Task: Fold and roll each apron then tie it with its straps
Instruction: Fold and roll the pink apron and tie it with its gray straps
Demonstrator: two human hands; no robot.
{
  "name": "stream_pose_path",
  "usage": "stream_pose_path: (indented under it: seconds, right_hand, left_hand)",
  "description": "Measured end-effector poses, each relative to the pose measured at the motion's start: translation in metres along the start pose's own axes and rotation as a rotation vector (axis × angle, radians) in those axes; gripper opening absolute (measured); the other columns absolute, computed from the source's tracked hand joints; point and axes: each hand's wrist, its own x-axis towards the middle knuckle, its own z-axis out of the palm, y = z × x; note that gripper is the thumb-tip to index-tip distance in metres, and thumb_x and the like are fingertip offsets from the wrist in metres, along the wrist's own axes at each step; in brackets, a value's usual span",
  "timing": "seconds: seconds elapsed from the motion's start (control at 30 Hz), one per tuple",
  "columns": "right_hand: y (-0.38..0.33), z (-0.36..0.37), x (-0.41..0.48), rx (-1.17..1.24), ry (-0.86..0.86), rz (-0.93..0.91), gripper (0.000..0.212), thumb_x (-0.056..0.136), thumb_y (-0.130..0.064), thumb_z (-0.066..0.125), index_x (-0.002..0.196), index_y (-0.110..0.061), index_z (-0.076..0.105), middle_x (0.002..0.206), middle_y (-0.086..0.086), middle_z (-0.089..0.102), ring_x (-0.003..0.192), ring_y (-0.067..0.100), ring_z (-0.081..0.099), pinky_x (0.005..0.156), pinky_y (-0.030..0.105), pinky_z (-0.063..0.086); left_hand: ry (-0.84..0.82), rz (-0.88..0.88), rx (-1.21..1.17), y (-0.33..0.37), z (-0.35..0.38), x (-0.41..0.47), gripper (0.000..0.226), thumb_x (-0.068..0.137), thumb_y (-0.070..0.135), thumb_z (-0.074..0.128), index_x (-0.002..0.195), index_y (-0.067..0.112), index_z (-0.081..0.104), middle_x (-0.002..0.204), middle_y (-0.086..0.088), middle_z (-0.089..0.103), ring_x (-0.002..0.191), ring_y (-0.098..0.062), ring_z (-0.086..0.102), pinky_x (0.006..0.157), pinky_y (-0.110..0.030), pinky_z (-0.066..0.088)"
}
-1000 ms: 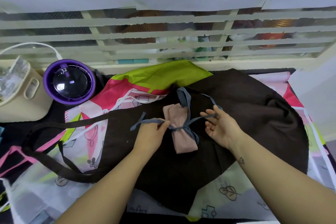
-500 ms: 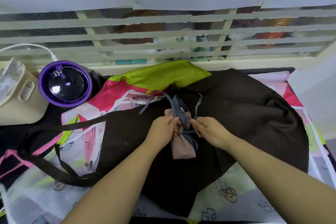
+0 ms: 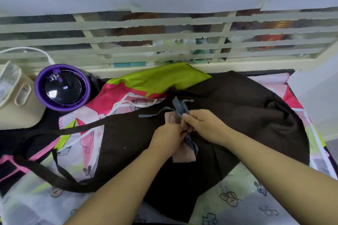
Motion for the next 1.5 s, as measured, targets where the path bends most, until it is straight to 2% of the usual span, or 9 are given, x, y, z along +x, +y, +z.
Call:
stream_pose_path:
  seconds: [0.23, 0.37, 0.47, 0.63, 0.73, 1.0, 1.27, 1.4, 1.5]
  right_hand:
    - [-0.047, 0.014, 0.025, -0.386, -0.313, -0.132, 0.037, 0.102, -0.034, 0.037, 0.104, -0.013, 0.067, 0.096, -0.002, 0.058, 0.087, 0.009, 0.051, 0.076, 0.023, 0.038]
    - [-0.023, -0.005, 0.019, -0.283, -0.400, 0.097, 0.028, 0.100, -0.020, 0.036, 0.103, -0.017, 0.063, 0.091, -0.003, 0.058, 0.072, 0.012, 0.055, 0.067, 0.020, 0.046]
    - [0.004, -0.023, 0.012, -0.626, -0.323, -0.014, 0.030, 0.091, -0.012, 0.051, 0.117, -0.017, 0.064, 0.111, 0.002, 0.064, 0.093, 0.018, 0.059, 0.081, 0.023, 0.043]
    - [0.023, -0.035, -0.012, -0.732, -0.002, -0.319, 0.013, 0.088, -0.026, 0.062, 0.092, -0.018, 0.072, 0.089, 0.002, 0.066, 0.084, 0.023, 0.064, 0.069, 0.036, 0.053]
    - [0.029, -0.010, -0.036, -0.819, -0.065, -0.377, 0.010, 0.080, -0.022, 0.065, 0.072, -0.017, 0.069, 0.070, 0.000, 0.061, 0.064, 0.021, 0.063, 0.054, 0.030, 0.052]
    - [0.023, 0.033, -0.053, -1.007, -0.097, -0.509, 0.021, 0.052, -0.020, 0.084, 0.061, -0.019, 0.065, 0.057, -0.002, 0.058, 0.043, 0.015, 0.051, 0.042, 0.021, 0.039]
    - [0.016, 0.021, -0.076, -1.261, -0.534, -0.100, 0.022, 0.099, -0.010, 0.043, 0.104, -0.013, 0.064, 0.092, 0.008, 0.058, 0.061, 0.021, 0.046, 0.046, 0.028, 0.024]
    - [0.004, 0.017, -0.071, -1.255, -0.787, -0.045, 0.024, 0.099, -0.023, 0.046, 0.108, -0.010, 0.064, 0.104, 0.008, 0.061, 0.087, 0.028, 0.060, 0.059, 0.030, 0.038]
    - [-0.014, -0.005, -0.054, -1.041, -0.577, -0.005, 0.037, 0.087, -0.046, 0.058, 0.081, -0.010, 0.064, 0.078, 0.003, 0.057, 0.071, 0.025, 0.055, 0.062, 0.030, 0.042]
  left_hand:
    - [-0.117, -0.160, -0.079, -0.004, 0.010, 0.000, 0.042, 0.102, 0.030, 0.032, 0.140, 0.012, 0.040, 0.143, -0.014, 0.042, 0.125, -0.029, 0.044, 0.100, -0.038, 0.037]
    - [-0.067, -0.177, -0.535, -0.010, 0.003, -0.006, 0.039, 0.102, 0.031, 0.035, 0.107, 0.006, 0.065, 0.107, -0.015, 0.066, 0.099, -0.030, 0.062, 0.091, -0.044, 0.048]
    - [-0.071, -0.181, -0.689, -0.013, 0.000, -0.008, 0.043, 0.101, 0.033, 0.038, 0.094, 0.005, 0.069, 0.093, -0.010, 0.071, 0.088, -0.023, 0.065, 0.084, -0.036, 0.050]
    - [-0.098, -0.228, -0.950, -0.019, -0.008, -0.006, 0.032, 0.102, 0.023, 0.040, 0.092, 0.010, 0.068, 0.084, 0.002, 0.071, 0.072, -0.007, 0.064, 0.070, -0.018, 0.046]
    - [-0.132, -0.254, -1.038, -0.019, -0.012, -0.004, 0.029, 0.102, 0.021, 0.040, 0.099, 0.011, 0.067, 0.085, 0.005, 0.070, 0.063, -0.001, 0.060, 0.054, -0.010, 0.041]
    - [-0.238, -0.474, -1.299, -0.018, -0.013, 0.001, 0.029, 0.104, 0.023, 0.036, 0.089, 0.017, 0.061, 0.080, 0.004, 0.071, 0.063, -0.004, 0.057, 0.064, -0.024, 0.035]
    - [-0.242, -0.608, -1.479, -0.020, -0.012, 0.001, 0.032, 0.104, 0.022, 0.035, 0.085, 0.015, 0.060, 0.073, 0.002, 0.073, 0.063, -0.003, 0.069, 0.068, -0.022, 0.041]
    - [-0.234, -0.619, -1.501, -0.017, -0.013, -0.001, 0.032, 0.104, 0.021, 0.034, 0.087, 0.014, 0.061, 0.071, 0.002, 0.073, 0.063, -0.003, 0.069, 0.070, -0.021, 0.042]
    - [-0.207, -0.616, -1.512, -0.016, -0.013, -0.002, 0.032, 0.104, 0.020, 0.035, 0.086, 0.013, 0.061, 0.075, 0.001, 0.072, 0.061, -0.004, 0.069, 0.074, -0.022, 0.043]
